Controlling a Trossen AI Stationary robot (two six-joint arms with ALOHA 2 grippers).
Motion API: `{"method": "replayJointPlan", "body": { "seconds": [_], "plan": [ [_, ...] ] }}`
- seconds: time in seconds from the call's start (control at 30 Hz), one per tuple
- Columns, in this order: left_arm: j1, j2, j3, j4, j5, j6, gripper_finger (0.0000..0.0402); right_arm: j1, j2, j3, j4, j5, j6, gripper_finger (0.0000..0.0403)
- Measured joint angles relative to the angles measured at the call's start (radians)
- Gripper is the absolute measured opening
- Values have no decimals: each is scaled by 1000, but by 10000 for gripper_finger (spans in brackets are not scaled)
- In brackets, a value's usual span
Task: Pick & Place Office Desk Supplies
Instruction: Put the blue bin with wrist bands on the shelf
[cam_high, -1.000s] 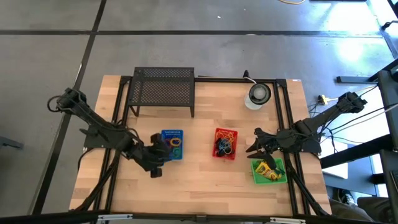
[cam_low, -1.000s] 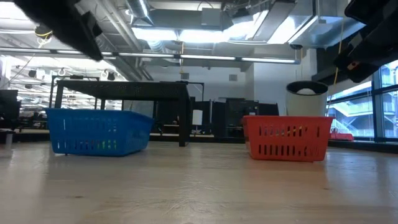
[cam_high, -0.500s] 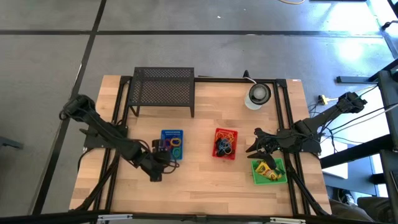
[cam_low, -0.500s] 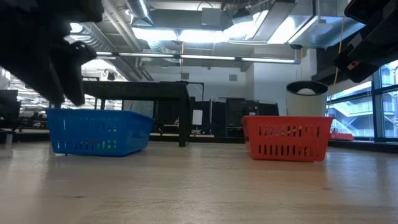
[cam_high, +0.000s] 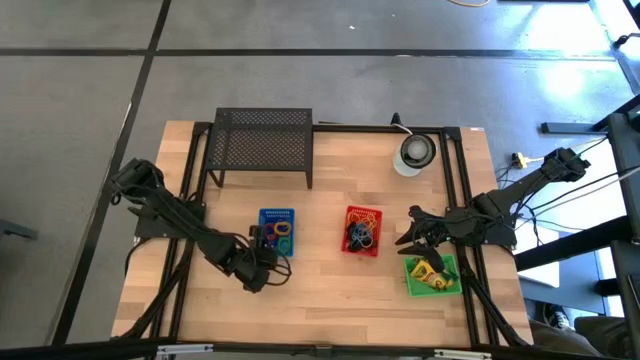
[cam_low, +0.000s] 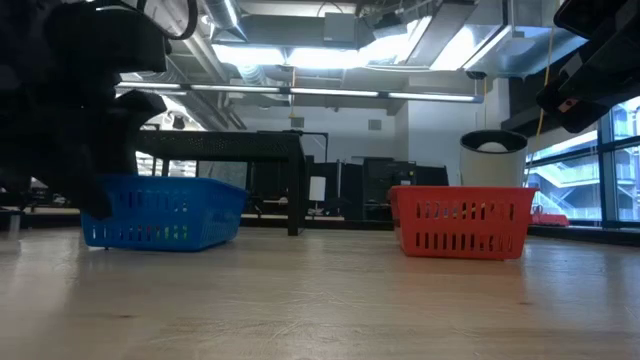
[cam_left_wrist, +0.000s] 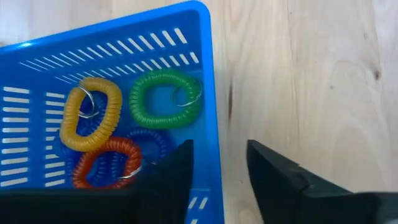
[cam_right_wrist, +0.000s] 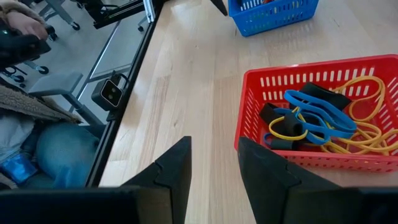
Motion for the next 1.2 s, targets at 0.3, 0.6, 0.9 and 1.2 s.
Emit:
{"method": "replayJointPlan", "body": {
  "seconds": [0.3,0.6,0.9,1.2],
  "plan": [
    [-3,1,0,0,43,134,9,0,0,0,0,0,0,133],
    [-7,1,37,61,64,186,3,0,0,0,0,0,0,133],
    [31,1,224,29,23,407,2,0,0,0,0,0,-1,133],
    [157,1,454,-187,-27,545,2,0,0,0,0,0,-1,133]
  ]
}}
